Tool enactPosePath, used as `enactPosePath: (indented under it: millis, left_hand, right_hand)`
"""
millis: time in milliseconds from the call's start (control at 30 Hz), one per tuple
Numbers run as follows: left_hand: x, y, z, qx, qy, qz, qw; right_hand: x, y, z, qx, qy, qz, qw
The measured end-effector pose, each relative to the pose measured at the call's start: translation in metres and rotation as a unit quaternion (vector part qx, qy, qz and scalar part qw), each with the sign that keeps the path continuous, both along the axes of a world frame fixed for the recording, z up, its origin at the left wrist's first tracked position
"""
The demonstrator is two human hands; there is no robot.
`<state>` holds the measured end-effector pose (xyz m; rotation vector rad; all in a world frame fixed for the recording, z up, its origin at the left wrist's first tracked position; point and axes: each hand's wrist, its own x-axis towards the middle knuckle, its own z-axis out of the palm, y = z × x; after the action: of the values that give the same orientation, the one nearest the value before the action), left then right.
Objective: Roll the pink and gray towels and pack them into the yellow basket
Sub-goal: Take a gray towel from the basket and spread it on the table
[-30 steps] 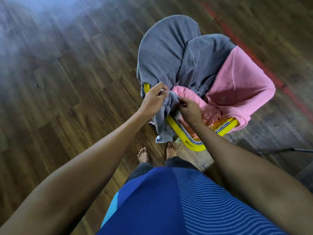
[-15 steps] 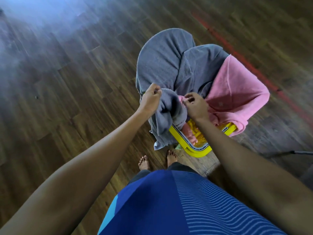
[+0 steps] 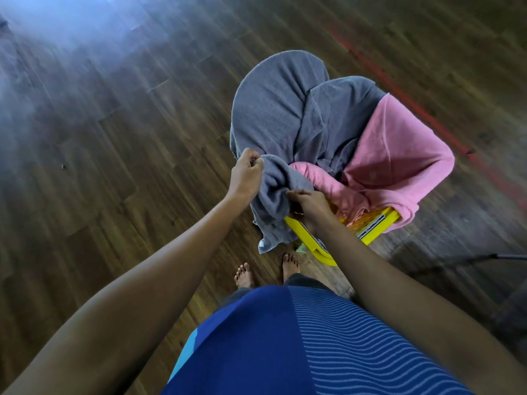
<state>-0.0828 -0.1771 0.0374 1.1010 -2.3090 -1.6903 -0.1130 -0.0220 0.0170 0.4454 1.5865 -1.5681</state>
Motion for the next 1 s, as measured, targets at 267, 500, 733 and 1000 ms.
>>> enactPosePath:
  millis: [267,500,733,1000]
  left_hand:
    - [0.031,0.027,0.003,-0.193,0.081,-0.103,0.972]
    - [0.025,0.032,0.027,-0.219,0.128,-0.066,0.965]
    - [0.008,0.036,0.054,-0.175,0.119,-0.025,0.977]
    - [-0.007,0.025,0.089,-0.091,0.092,-0.094,0.987]
  right_hand:
    - [-0.014,-0.021,0.041,-0.059,0.064,-0.051,0.995]
    - [-0.035,-0.023,0.073,-0.024,0.125,-0.002,0.992]
    - [-0.041,-0.023,0.083,-0.072,0.154,-0.043,0.984]
    - [-0.03,-0.021,0.069,0.049,0.381,0.141,0.912]
